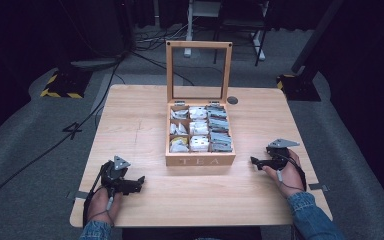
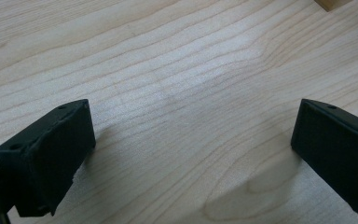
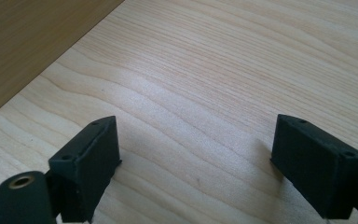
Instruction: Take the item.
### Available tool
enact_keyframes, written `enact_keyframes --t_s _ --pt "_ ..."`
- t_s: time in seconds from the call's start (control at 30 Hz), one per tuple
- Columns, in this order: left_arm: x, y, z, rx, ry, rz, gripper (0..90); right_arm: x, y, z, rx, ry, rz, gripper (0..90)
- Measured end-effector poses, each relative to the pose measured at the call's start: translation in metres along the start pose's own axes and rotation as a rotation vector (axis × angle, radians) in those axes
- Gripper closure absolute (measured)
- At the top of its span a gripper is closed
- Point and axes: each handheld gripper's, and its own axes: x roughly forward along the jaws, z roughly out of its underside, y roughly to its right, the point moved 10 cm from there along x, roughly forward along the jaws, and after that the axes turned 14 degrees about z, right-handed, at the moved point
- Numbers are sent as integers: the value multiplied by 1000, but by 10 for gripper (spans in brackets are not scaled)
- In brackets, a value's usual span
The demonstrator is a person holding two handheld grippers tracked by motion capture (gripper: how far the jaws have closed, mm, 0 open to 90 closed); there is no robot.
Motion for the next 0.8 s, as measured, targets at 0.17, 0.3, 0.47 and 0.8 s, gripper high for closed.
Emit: enact_keyframes --t_s 0.17,0.3,0.47,0.8 --pt "0 0 0 -1 2 0 0 0 0 0 0 0 0 149" --pt "0 0 0 0 0 0 0 0 0 0 -2 2 -2 148" --pt "0 0 0 0 0 -1 0 1 0 -1 -1 2 -4 149" --pt "0 0 0 -1 2 -1 0 0 -1 -1 -5 5 -13 169"
